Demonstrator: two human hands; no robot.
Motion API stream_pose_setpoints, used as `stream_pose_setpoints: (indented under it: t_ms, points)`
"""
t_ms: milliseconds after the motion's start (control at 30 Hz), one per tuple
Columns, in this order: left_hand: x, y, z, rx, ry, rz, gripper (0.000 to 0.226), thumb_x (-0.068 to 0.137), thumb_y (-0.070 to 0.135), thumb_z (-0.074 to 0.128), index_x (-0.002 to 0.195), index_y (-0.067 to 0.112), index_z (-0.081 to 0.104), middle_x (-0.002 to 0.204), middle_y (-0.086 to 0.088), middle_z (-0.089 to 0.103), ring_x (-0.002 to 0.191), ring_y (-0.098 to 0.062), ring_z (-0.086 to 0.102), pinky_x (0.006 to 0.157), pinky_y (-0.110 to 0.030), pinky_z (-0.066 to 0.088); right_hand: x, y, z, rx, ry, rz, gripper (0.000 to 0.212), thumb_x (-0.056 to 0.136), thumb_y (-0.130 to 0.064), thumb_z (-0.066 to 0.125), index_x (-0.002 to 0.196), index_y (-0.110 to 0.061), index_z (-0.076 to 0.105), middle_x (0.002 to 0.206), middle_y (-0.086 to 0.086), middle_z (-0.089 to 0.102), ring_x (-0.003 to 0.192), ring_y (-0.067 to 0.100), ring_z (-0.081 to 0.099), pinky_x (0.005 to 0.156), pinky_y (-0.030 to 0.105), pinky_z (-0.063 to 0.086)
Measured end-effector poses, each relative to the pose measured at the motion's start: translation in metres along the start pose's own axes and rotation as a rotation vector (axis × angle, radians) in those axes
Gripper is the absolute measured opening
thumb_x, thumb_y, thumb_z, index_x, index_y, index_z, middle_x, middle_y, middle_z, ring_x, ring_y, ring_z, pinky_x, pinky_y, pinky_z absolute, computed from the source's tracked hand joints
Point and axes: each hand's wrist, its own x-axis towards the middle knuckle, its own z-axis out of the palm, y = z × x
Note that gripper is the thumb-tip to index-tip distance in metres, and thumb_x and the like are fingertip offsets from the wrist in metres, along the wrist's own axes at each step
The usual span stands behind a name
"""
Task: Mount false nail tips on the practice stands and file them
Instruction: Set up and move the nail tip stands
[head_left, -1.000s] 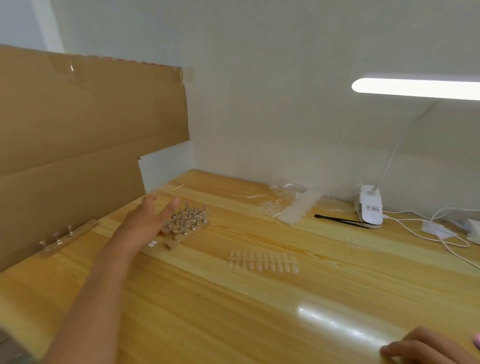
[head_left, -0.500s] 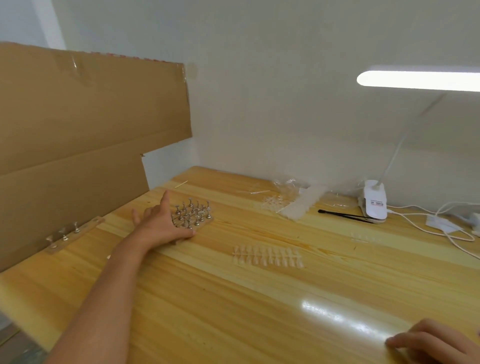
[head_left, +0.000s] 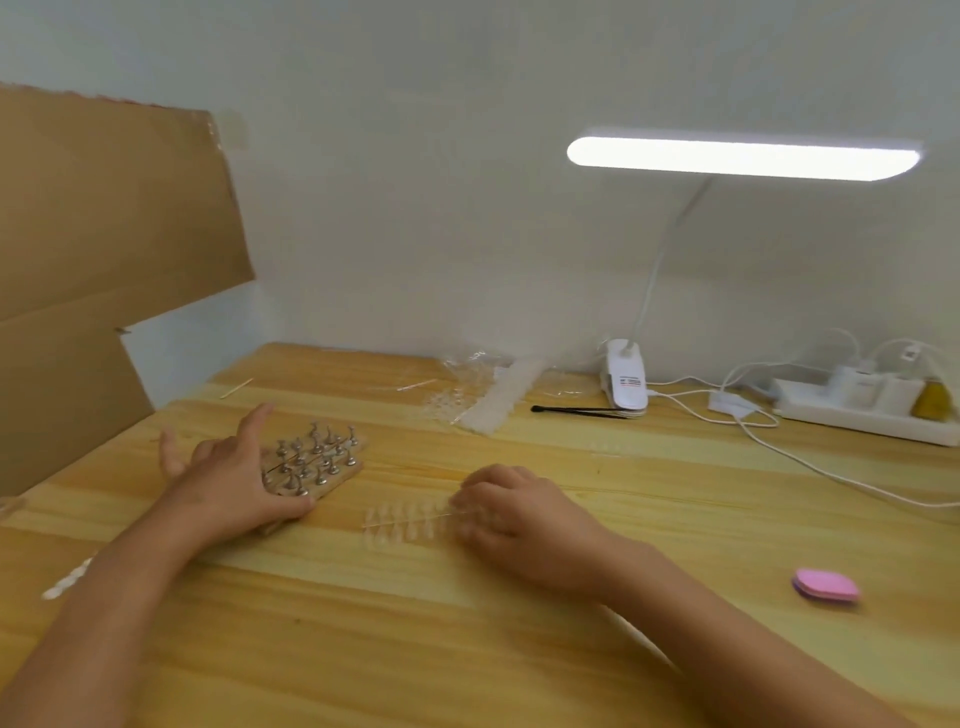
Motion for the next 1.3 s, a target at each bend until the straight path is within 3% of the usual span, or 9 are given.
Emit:
stream_pose_setpoints:
  t_ms: [300,467,567,633,733,867,1067,1200,1300]
  points:
    - [-0.004,0.011,0.001,-0.036,-0.094,0.08,0.133,0.057,0.08,0.067,0.154,0.032,-0.011,0.139,0.012,0.054,0.143,-0.022,0.029,0.114,-0.051,-0.017,-0.057,0.029,-0.026,-0.12,-0.041,-0.024,0.032,0.091,-0.058,0.05,0.12,-0.044,0.052,0.121,-0.025,0.045,0.111,0.001,0.044,0.096,0.022,0.037]
    - [-0.027,0.058,-0.003,-0.157,-0.238,0.277,0.141,0.041,0.086,0.057,0.152,0.038,-0.014,0.139,0.012,0.049,0.142,-0.015,0.026,0.113,-0.048,-0.023,-0.125,0.052,-0.041,-0.107,-0.138,0.055,0.051,0.073,-0.077,0.045,0.119,-0.07,0.024,0.124,-0.04,0.033,0.114,-0.015,0.038,0.089,0.006,0.036]
    - [-0.037,0.098,0.0,-0.184,-0.296,0.425,0.137,0.047,0.081,0.063,0.151,0.041,-0.016,0.142,0.01,0.046,0.143,-0.015,0.021,0.108,-0.043,-0.03,-0.153,0.05,-0.045,0.04,-0.129,0.081,0.067,0.085,-0.055,0.054,0.129,-0.073,0.007,0.13,-0.035,0.026,0.113,-0.012,0.04,0.089,0.006,0.038]
    - [-0.039,0.127,0.001,-0.182,-0.332,0.528,0.133,0.055,0.074,0.07,0.151,0.041,-0.016,0.143,0.008,0.044,0.145,-0.014,0.018,0.106,-0.043,-0.032,-0.162,0.039,-0.05,-0.055,-0.139,0.027,0.063,0.095,-0.027,0.047,0.135,-0.066,0.017,0.127,-0.033,0.035,0.11,-0.019,0.04,0.087,-0.001,0.035]
    - [-0.041,0.17,0.004,-0.167,-0.38,0.679,0.128,0.062,0.07,0.073,0.151,0.042,-0.015,0.144,0.005,0.044,0.146,-0.013,0.016,0.106,-0.044,-0.034,-0.169,0.011,-0.052,-0.082,-0.021,0.029,0.044,0.083,-0.047,0.047,0.127,-0.043,0.043,0.113,-0.029,0.043,0.097,-0.021,0.047,0.079,-0.005,0.037]
    - [-0.048,0.224,0.009,-0.156,-0.436,0.868,0.121,0.07,0.065,0.073,0.152,0.041,-0.012,0.144,0.002,0.045,0.145,-0.012,0.017,0.11,-0.047,-0.032,-0.17,0.002,-0.049,-0.077,0.039,-0.084,0.025,0.091,-0.05,0.039,0.115,-0.044,0.045,0.096,-0.032,0.05,0.078,-0.018,0.053,0.072,-0.001,0.044]
    - [-0.045,0.284,0.017,-0.202,-0.482,0.957,0.126,0.075,0.053,0.077,0.154,0.03,-0.018,0.143,0.005,0.045,0.145,-0.013,0.015,0.108,-0.04,-0.03,-0.174,0.012,-0.049,-0.089,0.067,-0.043,0.026,0.09,-0.051,0.041,0.102,-0.046,0.064,0.085,-0.03,0.061,0.076,-0.018,0.055,0.066,0.004,0.047]
    - [-0.035,0.293,0.009,-0.106,-0.472,0.925,0.128,0.073,0.059,0.077,0.155,0.028,-0.017,0.159,0.003,0.022,0.15,-0.016,0.0,0.116,-0.046,-0.023,-0.174,0.013,-0.05,-0.111,0.074,-0.019,0.037,0.084,-0.055,0.044,0.12,-0.046,0.045,0.086,-0.034,0.058,0.075,-0.019,0.052,0.066,0.002,0.045]
    - [-0.047,0.274,-0.009,-0.316,-0.368,0.854,0.112,0.072,0.07,0.07,0.156,0.036,0.004,0.159,0.013,0.016,0.147,-0.007,0.006,0.122,-0.047,0.001,-0.178,0.016,-0.056,-0.12,0.113,0.008,0.039,0.097,-0.059,0.028,0.126,-0.04,0.044,0.094,-0.034,0.058,0.081,-0.016,0.051,0.066,0.006,0.05]
